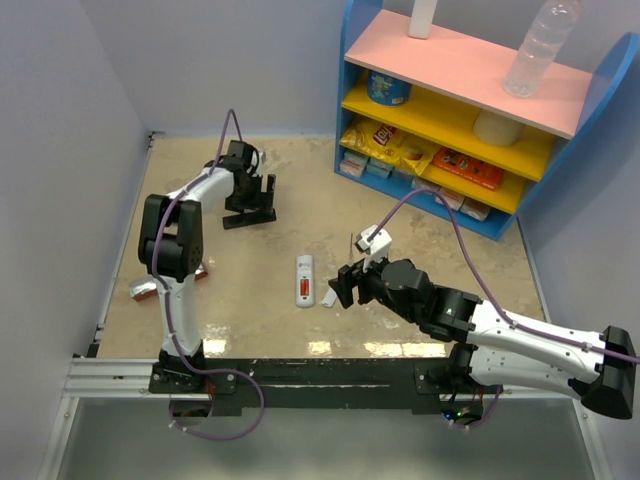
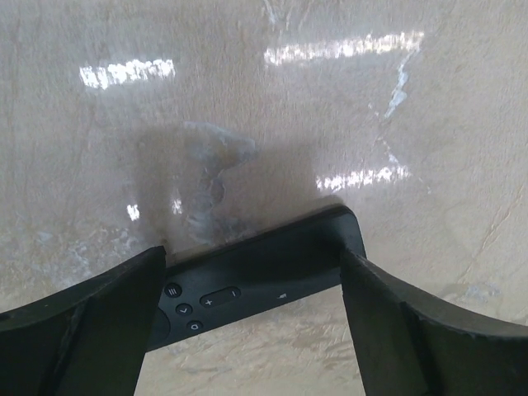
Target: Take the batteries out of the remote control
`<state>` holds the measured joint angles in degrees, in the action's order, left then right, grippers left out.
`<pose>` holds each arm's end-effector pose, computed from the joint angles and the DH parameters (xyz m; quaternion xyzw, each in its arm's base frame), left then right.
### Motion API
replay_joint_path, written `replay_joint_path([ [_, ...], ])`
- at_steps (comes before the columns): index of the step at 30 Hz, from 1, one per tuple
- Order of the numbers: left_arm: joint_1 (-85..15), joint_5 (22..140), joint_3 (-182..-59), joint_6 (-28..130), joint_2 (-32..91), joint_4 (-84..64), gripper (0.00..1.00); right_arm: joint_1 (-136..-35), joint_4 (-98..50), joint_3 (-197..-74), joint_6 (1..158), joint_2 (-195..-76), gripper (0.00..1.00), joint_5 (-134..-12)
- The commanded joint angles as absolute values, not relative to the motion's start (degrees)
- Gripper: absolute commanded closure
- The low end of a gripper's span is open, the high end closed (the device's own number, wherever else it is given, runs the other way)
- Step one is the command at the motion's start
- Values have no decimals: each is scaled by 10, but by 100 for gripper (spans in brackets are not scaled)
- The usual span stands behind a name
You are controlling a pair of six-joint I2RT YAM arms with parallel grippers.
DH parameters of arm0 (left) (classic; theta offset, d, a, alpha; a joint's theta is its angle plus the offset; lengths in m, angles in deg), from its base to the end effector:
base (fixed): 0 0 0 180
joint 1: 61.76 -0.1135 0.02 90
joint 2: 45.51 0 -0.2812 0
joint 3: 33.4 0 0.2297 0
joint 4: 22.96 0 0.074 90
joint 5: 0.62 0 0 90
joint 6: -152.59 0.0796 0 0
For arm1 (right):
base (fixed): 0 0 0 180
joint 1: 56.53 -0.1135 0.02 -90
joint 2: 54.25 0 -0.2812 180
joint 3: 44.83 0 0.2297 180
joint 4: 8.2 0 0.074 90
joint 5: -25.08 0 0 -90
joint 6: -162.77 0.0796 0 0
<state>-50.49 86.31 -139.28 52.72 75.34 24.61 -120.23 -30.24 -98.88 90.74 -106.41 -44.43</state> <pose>0.4472 -0.0935 0.1594 0.0182 0.9709 -0.0691 0.2285 0.1209 0.1818 0.2920 -0.2197 0.7830 0.2581 0.5216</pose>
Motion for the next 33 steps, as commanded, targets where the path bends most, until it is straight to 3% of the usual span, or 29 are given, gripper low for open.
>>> replay_joint_path([
  [1, -509, 853, -1362, 533, 721, 272, 10, -1203, -294, -982, 902, -1051, 25, -429],
  [14, -508, 787, -1255, 556, 631, 261, 12, -1202, -283, -967, 903, -1038, 25, -429],
  [22, -486, 859, -1225, 558, 639, 252, 21, -1203, -285, -962, 905, -1025, 25, -430],
  [28, -457, 957, -1241, 552, 659, 264, 34, -1203, -281, -954, 910, -1022, 24, -429],
  [33, -442, 977, -1247, 547, 662, 266, 58, -1202, -267, -946, 920, -1028, 24, -440],
])
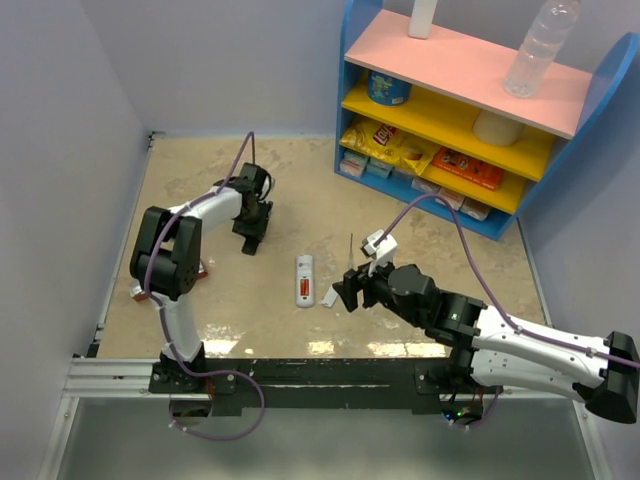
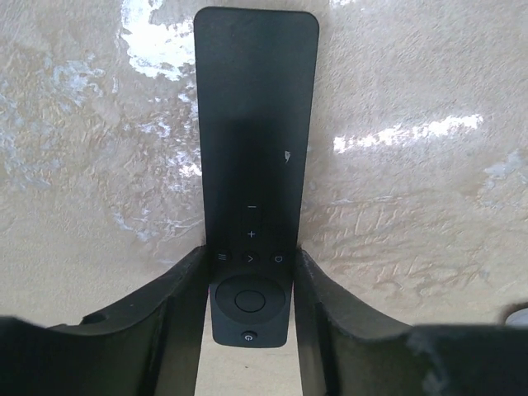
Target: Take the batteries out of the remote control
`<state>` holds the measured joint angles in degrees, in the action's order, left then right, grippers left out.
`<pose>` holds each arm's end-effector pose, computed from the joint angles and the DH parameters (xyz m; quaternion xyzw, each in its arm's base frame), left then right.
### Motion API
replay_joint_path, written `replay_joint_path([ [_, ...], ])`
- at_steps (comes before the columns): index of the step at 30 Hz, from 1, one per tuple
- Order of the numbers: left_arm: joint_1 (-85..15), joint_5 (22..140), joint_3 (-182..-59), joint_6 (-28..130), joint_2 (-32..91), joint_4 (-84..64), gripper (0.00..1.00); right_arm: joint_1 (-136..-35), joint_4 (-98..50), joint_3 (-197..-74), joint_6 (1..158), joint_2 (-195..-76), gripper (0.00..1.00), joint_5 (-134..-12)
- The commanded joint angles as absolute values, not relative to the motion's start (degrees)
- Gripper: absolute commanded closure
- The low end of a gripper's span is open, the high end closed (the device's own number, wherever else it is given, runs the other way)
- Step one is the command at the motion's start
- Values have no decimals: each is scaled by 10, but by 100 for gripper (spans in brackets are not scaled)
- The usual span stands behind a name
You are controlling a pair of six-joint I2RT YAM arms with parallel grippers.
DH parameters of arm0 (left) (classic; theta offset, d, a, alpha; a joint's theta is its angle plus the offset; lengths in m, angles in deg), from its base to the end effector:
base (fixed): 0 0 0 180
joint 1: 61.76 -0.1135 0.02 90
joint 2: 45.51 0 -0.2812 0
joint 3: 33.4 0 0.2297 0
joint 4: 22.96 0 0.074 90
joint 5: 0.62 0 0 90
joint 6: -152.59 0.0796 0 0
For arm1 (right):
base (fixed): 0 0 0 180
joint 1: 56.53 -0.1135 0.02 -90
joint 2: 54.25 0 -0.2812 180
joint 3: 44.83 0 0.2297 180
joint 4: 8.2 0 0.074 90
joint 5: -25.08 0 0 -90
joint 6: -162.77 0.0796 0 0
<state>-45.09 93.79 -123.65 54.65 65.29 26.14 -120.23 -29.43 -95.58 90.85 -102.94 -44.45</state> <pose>0.3737 -0.1055 0.1520 0.0681 0.9812 -0.0006 0.1805 0.1155 0.1708 0.2842 -0.2160 0.7792 0.2638 0.5259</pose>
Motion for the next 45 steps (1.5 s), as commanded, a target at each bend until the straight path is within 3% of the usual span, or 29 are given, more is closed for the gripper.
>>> replay_joint_path([
  [1, -442, 976, -1247, 546, 658, 266, 67, -1202, -262, -943, 925, -1027, 25, -443],
  [4, -442, 955, -1241, 542, 646, 265, 84, -1202, -214, -915, 929, -1016, 24, -419],
  [10, -447, 795, -1210, 536, 585, 257, 100, -1202, -129, -882, 914, -977, 22, -375],
  [14, -447, 673, -1179, 523, 535, 253, 100, -1201, -36, -877, 817, -973, 22, -308],
  [19, -447, 541, -1131, 494, 464, 224, 100, -1200, 33, -910, 643, -1015, 22, -328],
  [24, -445, 451, -1095, 474, 418, 216, 100, -1189, -31, -979, 483, -1098, 21, -439],
  [28, -443, 431, -1056, 474, 380, 212, 100, -1143, -103, -1019, 450, -1160, 22, -532],
  [36, -435, 330, -930, 378, 307, 52, 100, -1078, -74, -977, 317, -1144, 27, -739],
  [45, -426, 257, -843, 267, 313, -69, 100, -1069, -160, -1029, 231, -1220, 27, -780],
])
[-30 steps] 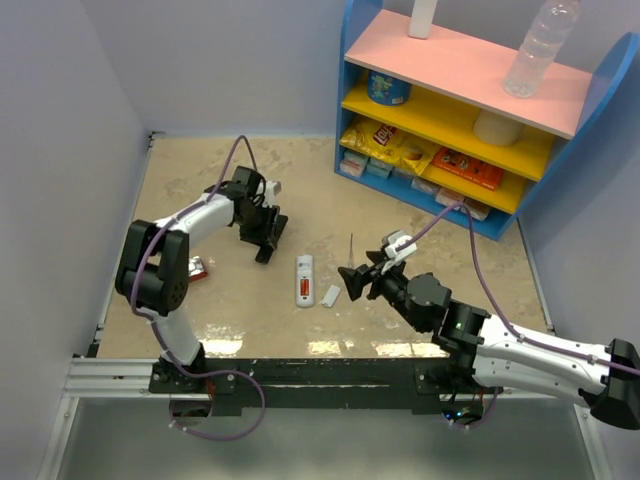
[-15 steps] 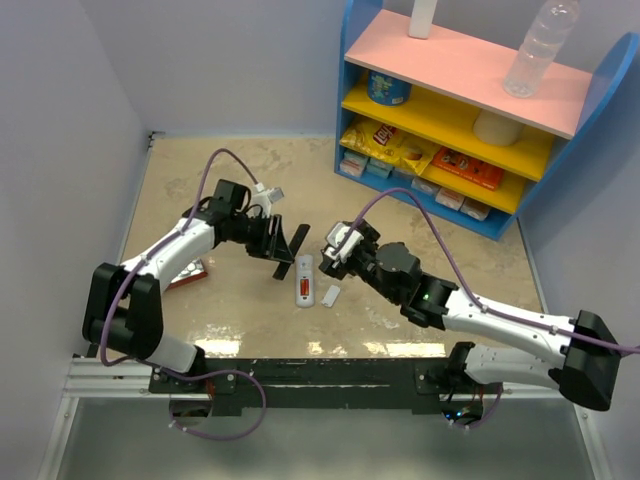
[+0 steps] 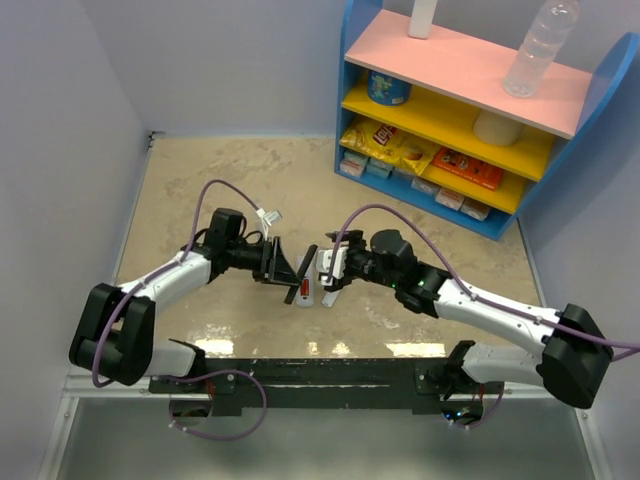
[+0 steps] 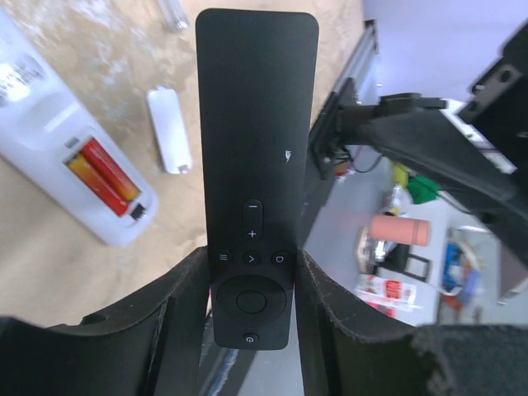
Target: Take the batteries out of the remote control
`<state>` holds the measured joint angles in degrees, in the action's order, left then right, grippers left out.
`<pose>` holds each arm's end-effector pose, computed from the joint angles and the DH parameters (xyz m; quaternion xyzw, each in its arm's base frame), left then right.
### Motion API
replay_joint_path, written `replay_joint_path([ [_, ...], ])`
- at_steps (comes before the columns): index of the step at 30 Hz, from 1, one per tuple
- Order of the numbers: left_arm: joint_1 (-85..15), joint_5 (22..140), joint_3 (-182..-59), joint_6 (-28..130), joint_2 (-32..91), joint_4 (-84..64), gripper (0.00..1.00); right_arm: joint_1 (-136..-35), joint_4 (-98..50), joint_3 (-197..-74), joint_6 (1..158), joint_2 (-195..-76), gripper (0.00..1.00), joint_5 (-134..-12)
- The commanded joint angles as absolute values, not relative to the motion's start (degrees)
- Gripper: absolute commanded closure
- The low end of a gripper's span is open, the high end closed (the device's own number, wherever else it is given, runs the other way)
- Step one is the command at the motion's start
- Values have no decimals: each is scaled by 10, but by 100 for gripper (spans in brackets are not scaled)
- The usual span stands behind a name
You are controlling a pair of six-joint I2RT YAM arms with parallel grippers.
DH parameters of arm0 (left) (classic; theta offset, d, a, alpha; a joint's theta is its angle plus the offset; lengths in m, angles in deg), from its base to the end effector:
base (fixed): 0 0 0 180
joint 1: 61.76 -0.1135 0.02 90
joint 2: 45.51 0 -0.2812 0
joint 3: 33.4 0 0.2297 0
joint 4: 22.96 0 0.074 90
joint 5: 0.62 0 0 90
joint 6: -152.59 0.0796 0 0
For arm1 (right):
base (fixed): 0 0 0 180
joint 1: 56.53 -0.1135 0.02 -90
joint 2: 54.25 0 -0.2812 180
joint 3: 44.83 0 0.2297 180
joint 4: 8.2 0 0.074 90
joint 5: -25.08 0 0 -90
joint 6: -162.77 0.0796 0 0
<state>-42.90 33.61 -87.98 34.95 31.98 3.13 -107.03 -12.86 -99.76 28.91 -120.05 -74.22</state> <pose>0.2140 -0.1426 0.2090 0.0999 0.8380 -0.5247 0.1115 0.1665 0.2221 0.2858 -0.6154 0.5034 0.0994 0.5983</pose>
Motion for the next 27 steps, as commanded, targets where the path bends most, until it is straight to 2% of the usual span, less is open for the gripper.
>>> replay_joint_path([
  [1, -424, 251, -835, 266, 316, -69, 100, -1069, -167, -1036, 228, -1229, 28, -781],
  [7, -421, 253, -824, 307, 324, -69, 100, -1070, -229, -1072, 211, -1275, 32, -804],
  [27, -416, 265, -831, 336, 330, -45, 100, -1113, -229, -1108, 175, -1349, 37, -790],
])
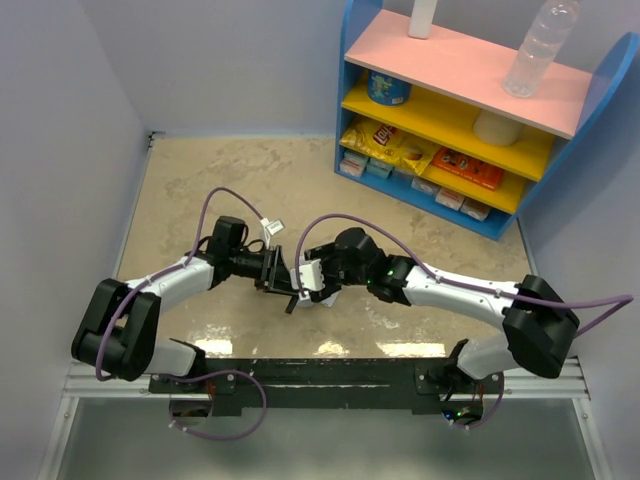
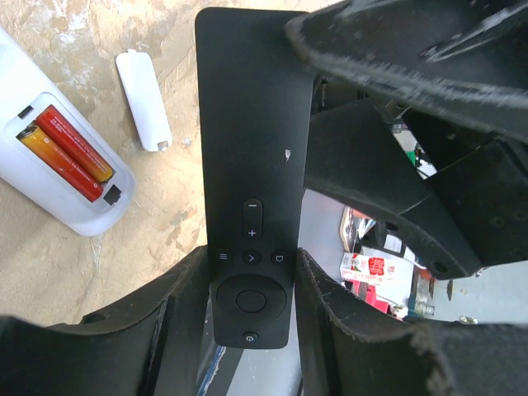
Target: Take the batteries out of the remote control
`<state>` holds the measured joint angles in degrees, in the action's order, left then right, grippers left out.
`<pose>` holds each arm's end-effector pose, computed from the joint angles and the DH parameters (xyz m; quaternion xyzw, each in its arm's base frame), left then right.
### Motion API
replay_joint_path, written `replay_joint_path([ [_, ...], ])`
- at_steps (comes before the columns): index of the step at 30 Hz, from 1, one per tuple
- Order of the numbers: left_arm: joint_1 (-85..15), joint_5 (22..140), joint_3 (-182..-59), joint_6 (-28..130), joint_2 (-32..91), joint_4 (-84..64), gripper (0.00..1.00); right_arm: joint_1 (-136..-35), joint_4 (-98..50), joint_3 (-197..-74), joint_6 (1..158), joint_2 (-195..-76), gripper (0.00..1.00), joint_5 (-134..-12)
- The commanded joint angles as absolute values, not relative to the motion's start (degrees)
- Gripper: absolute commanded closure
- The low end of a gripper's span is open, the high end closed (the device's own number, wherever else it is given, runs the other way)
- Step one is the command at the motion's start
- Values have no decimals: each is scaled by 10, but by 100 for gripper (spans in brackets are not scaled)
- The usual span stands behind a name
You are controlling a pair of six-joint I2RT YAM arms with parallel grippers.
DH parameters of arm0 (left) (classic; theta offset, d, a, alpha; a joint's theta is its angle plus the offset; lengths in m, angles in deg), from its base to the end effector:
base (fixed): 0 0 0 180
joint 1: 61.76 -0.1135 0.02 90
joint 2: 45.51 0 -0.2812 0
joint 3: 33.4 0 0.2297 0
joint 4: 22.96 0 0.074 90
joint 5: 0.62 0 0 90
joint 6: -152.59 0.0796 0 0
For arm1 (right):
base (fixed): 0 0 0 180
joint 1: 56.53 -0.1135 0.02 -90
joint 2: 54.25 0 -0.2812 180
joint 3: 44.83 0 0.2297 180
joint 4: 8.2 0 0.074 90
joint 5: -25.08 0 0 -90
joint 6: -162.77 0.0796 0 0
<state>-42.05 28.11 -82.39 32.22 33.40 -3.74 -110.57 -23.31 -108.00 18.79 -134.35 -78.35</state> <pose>0.2009 -0.1461 0.1900 0.1022 0.8193 -0.5598 0.0700 0.1728 0.2697 0.2433 -0.7362 0.4647 0.1025 0.4811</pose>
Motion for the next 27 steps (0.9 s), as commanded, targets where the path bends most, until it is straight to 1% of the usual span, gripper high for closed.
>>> replay_joint_path([
  [1, -415, 265, -831, 336, 331, -43, 100, -1113, -228, -1108, 175, -1352, 37, -790],
  [5, -413, 266, -831, 338, 330, -39, 100, -1113, -222, -1107, 170, -1357, 42, -780],
  [6, -412, 266, -829, 338, 331, -39, 100, -1113, -222, -1107, 169, -1359, 47, -776],
  [8, -409, 268, -830, 339, 330, -36, 100, -1113, -223, -1105, 160, -1363, 51, -755],
  [9, -408, 269, -831, 340, 330, -34, 100, -1113, -222, -1104, 159, -1363, 58, -751],
  [12, -402, 272, -833, 344, 330, -26, 100, -1110, -211, -1099, 152, -1368, 69, -721],
  [15, -400, 273, -832, 345, 330, -21, 100, -1102, -211, -1097, 151, -1373, 72, -719],
  [21, -399, 281, -833, 351, 329, -12, 100, -1089, -193, -1085, 158, -1383, 73, -691],
  [23, -399, 282, -833, 350, 331, -11, 100, -1086, -191, -1081, 157, -1385, 68, -683],
  [27, -399, 283, -833, 351, 334, -10, 100, -1083, -196, -1076, 156, -1385, 65, -671],
])
